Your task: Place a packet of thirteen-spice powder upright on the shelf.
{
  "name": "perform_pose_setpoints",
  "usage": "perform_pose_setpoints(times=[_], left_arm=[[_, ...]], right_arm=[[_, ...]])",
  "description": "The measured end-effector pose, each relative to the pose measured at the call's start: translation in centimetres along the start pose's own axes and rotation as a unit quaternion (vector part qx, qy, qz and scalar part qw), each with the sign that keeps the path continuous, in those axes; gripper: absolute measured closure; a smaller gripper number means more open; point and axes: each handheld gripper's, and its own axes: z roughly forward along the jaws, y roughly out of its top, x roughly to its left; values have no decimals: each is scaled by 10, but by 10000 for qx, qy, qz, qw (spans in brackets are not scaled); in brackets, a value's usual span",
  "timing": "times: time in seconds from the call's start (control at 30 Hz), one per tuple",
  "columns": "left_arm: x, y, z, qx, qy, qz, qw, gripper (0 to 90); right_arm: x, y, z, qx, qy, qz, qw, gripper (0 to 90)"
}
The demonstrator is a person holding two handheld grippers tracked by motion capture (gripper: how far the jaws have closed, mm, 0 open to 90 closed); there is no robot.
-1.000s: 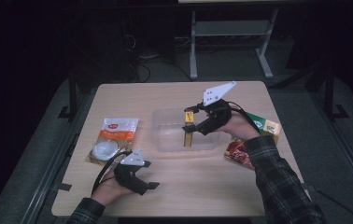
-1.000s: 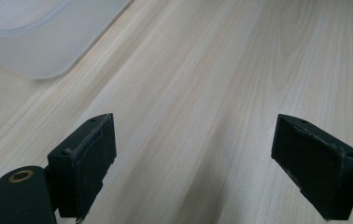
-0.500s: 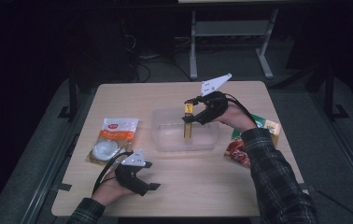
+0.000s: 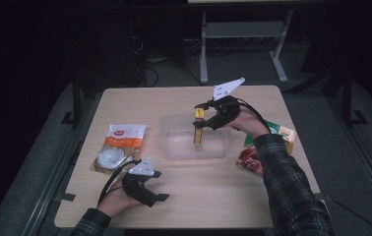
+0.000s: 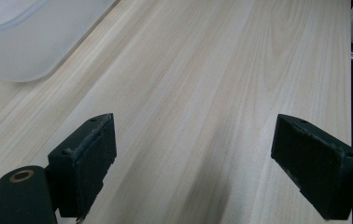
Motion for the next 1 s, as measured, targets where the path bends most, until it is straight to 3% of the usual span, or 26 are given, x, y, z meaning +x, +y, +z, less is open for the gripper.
perform_pose_setpoints(times=[0.17,0.47,0.73,1.0], left_arm=[[0,0,0,-32,-21,-33,10000,137],[0,0,0,-36,-33,-40,10000,137],[1,-1,-1,-31,-23,-27,10000,137],[1,-2,-1,-61,-32,-89,9999,141]], right_arm=[[-5,-4,-2,-46,134,32,9999,307],[-7,7,5,566,184,-273,9979,307],[-10,2,17,706,261,-195,9970,306],[-14,-9,28,936,183,-145,9953,303]])
